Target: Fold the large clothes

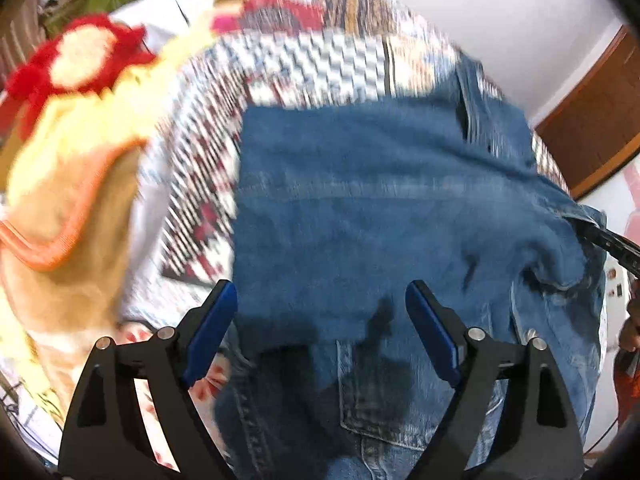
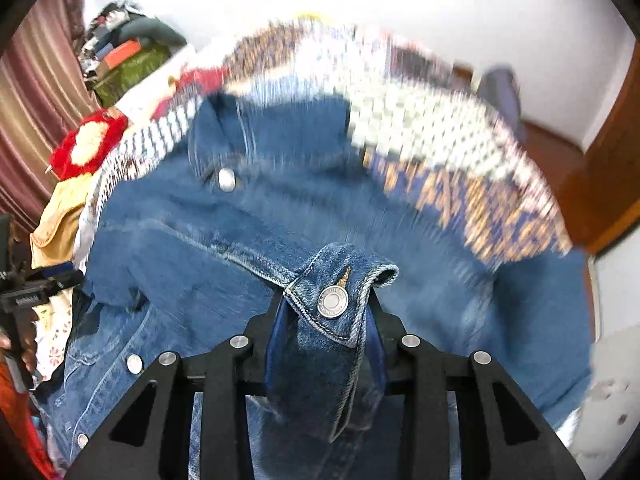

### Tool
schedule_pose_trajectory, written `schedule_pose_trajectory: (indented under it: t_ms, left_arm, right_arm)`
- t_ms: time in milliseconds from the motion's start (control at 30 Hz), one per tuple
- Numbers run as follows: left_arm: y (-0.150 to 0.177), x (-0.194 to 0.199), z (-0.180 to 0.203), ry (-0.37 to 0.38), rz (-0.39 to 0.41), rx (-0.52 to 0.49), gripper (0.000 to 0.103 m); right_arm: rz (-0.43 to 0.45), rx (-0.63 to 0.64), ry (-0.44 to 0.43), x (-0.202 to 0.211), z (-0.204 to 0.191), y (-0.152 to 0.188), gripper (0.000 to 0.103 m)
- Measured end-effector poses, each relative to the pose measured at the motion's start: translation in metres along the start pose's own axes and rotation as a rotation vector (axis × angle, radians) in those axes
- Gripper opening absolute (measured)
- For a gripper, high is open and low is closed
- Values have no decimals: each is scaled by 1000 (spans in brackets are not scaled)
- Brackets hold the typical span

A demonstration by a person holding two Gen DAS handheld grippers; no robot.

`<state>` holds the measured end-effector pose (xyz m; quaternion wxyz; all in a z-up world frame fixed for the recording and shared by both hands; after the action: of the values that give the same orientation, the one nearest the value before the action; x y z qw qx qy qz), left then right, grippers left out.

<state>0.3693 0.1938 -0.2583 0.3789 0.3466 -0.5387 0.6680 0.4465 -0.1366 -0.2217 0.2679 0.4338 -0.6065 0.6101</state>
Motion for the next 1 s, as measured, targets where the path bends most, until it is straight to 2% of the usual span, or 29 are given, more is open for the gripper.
schedule_pose_trajectory:
  t_ms: [67,200,300,433,567,633,700,767,1000]
  left_arm:
    - [-11,4,-6,-52,18,-3,87]
    - [-14,-21,-8,-77,-50,-5,87]
    - [-5,-44,-3,-91,-106,-33,87]
    - [3,-54,1,-99,-112,-33,87]
    - [4,-58,-3,-80,-121,-30,88]
    - [4,-61,-4,-89,-124,-41,88]
    - [6,-61,-2,-100,-125,-50,88]
    - [6,-63,0,-110,-127,-52,88]
    - [6,-60,5,-122,-141,-47,88]
  right_arm:
    - [51,24,9,17,-2,-12,33]
    - [92,72,50,25,-2,-20,33]
    - [50,67,94,5,11,-13,33]
    - [-78,-17,109,-40,37,2,33]
    - [-123,-46,102,-65,50,15,34]
    - [-125,-30,121,-71,51,19,43]
    - [-108,8,161,-71,50,19,69]
    - [-83,61,221,-71,51,19,78]
    - [-68,37,194,-45,54,10,78]
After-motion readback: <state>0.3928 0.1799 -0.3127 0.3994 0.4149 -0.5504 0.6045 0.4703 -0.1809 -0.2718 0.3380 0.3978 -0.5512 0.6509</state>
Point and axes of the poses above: each gripper's, at about its wrist camera, not at the fingertips, and x roughly against the way its jaws point, z to its right, y to its underside, the point moved 4 cm from there along -x, roughly the way its jaws point, and after that the axes turned 8 degrees about -x, right-handed, at the moved point
